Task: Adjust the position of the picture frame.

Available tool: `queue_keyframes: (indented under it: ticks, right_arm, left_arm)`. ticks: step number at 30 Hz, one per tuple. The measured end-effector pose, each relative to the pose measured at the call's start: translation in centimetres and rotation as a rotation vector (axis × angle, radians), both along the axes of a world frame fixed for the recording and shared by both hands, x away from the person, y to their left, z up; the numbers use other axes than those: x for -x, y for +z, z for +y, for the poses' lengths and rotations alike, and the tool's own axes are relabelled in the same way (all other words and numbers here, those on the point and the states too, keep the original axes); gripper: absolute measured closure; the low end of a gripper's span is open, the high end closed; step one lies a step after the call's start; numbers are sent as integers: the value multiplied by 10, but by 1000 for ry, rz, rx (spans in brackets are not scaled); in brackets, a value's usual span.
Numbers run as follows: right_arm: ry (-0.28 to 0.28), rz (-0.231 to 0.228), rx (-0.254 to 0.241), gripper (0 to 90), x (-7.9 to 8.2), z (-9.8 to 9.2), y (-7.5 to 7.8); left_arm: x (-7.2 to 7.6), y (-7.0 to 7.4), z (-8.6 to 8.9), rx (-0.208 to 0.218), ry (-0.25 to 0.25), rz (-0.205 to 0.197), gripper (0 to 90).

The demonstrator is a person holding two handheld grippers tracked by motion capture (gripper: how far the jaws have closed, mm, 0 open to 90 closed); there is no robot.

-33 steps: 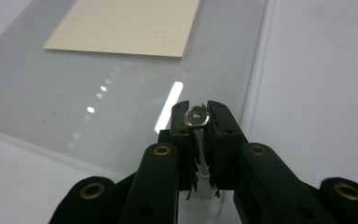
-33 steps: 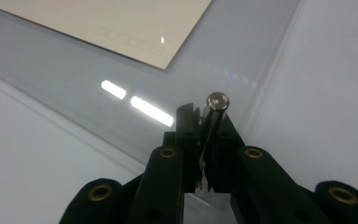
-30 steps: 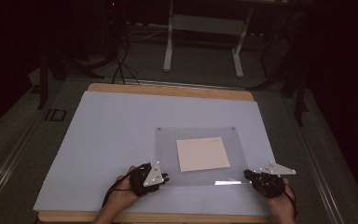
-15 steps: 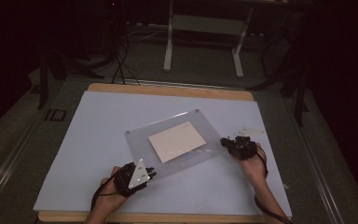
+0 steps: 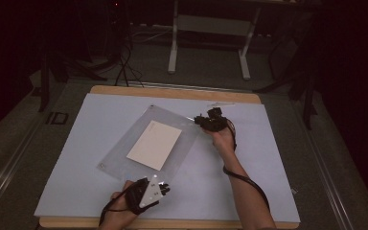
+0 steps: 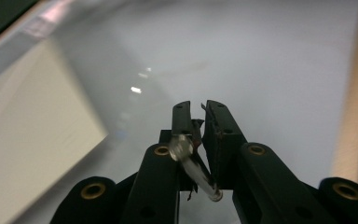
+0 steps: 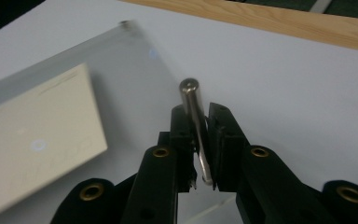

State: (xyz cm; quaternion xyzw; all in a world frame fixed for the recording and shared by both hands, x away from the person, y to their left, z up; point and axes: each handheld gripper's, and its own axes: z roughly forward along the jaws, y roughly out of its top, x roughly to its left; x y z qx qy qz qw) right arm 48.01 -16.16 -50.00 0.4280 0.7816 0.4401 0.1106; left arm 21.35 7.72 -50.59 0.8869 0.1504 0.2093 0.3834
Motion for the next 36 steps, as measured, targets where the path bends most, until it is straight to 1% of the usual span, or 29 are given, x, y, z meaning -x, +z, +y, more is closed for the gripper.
queue_keyframes:
  ticks: [2,3,4,5,6,7,9,10,11,12,14,17,18,19,20,21,23,24,25,26,27,28,29,30,31,33,34,35,36]
  right_arm:
    - [-10,11,18,804,-7,11,0]
    - [-15,25,23,799,-11,16,-2]
    - [-16,50,37,803,-15,20,-5]
    - [-14,62,42,805,-16,24,-9]
    - [-21,89,56,812,-18,28,-16]
    - [-44,101,65,806,-19,31,-26]
    - [-67,126,-14,786,-21,27,-30]
    - [-67,126,-14,786,-21,27,-30]
    - [-54,118,16,785,-20,28,-29]
    - [-50,118,30,765,-20,29,-28]
    - [-47,109,60,669,-19,27,-26]
    - [-41,81,111,592,-14,24,-20]
    - [-41,81,111,592,-14,24,-20]
    - [-23,47,126,569,-8,19,-14]
    - [-23,47,126,569,-8,19,-14]
    - [-16,31,133,552,-5,16,-11]
    - [8,-2,141,535,8,10,-2]
    - [17,-13,145,531,13,7,1]
    - [26,-25,149,530,19,5,4]
    - [26,-25,149,530,19,5,4]
    - [49,-34,150,529,29,2,7]
    - [49,-34,150,529,29,2,7]
    - [60,-40,151,529,34,1,8]
    - [90,-47,169,529,44,0,8]
    - [101,-45,171,529,49,0,8]
    - [129,-51,175,531,58,0,8]
    - [129,-51,175,531,58,0,8]
    - [159,-48,164,532,67,0,7]
    - [168,-47,165,532,70,0,7]
  left_arm:
    - [-4,-6,-15,-9,-39,25,841]
    - [-6,-9,-21,-34,-11,3,848]
    - [-8,-11,-26,-50,-21,-27,899]
    - [-11,-13,-31,-94,-10,-49,899]
    - [-16,-16,-34,-75,-35,-3,897]
    - [-16,-19,-36,-67,-48,1,896]
    - [-15,-24,-38,-92,-57,8,892]
    - [-15,-24,-38,-92,-57,8,887]
    - [-16,-25,-35,-55,-66,36,881]
    - [-16,-25,-35,-55,-66,36,848]
    - [-19,-21,-28,25,-84,87,784]
    - [-20,-17,-20,101,-102,115,702]
    - [-20,-17,-20,101,-102,115,676]
    - [-20,-12,-13,175,-110,141,667]
    - [-20,-12,-13,175,-110,141,656]
    - [-21,-10,-9,209,-120,157,656]
    - [-24,-4,1,277,-126,179,607]
    - [-24,-4,1,277,-126,179,606]
    - [-28,-1,8,321,-114,190,597]
    - [-28,-1,8,321,-114,190,591]
    - [-33,2,14,330,-90,191,590]
    - [-33,2,14,330,-90,191,587]
    - [-36,3,17,333,-76,196,587]
    - [-40,4,19,335,-65,200,587]
    - [-48,6,23,336,-34,201,587]
    - [-57,7,25,325,-11,212,587]
    - [-57,7,25,325,-11,212,587]
    - [-67,7,26,323,5,214,587]
    - [-71,8,27,326,16,202,587]
